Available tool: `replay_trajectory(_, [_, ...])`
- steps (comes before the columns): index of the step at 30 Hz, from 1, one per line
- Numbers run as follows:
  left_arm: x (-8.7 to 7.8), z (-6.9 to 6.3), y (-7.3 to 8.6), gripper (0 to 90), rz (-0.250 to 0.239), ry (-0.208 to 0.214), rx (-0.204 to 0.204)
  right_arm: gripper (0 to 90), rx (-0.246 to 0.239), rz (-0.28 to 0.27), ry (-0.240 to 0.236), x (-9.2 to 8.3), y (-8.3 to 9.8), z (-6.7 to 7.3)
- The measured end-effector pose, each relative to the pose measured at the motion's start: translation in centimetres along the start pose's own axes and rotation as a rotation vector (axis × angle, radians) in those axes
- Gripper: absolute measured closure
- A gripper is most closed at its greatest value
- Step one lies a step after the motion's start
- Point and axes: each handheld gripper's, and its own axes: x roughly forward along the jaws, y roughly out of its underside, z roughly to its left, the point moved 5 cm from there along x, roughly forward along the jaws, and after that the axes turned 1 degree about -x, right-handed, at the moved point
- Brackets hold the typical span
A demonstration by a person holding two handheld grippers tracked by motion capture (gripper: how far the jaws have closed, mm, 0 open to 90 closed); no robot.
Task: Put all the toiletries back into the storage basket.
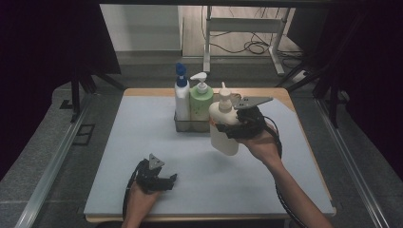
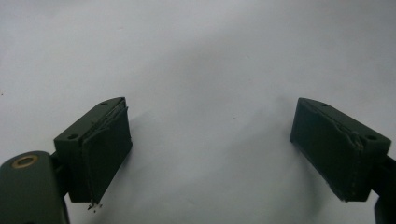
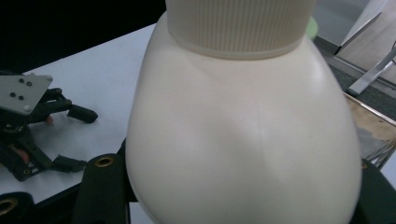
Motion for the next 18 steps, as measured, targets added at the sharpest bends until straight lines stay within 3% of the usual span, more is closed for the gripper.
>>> replay_trajectory(18, [0.0, 0.0, 0.0, 12.1, 0.0, 0.0, 0.0, 39.3, 0.043, -0.024, 0.098, 0.0, -1.7, -3.0])
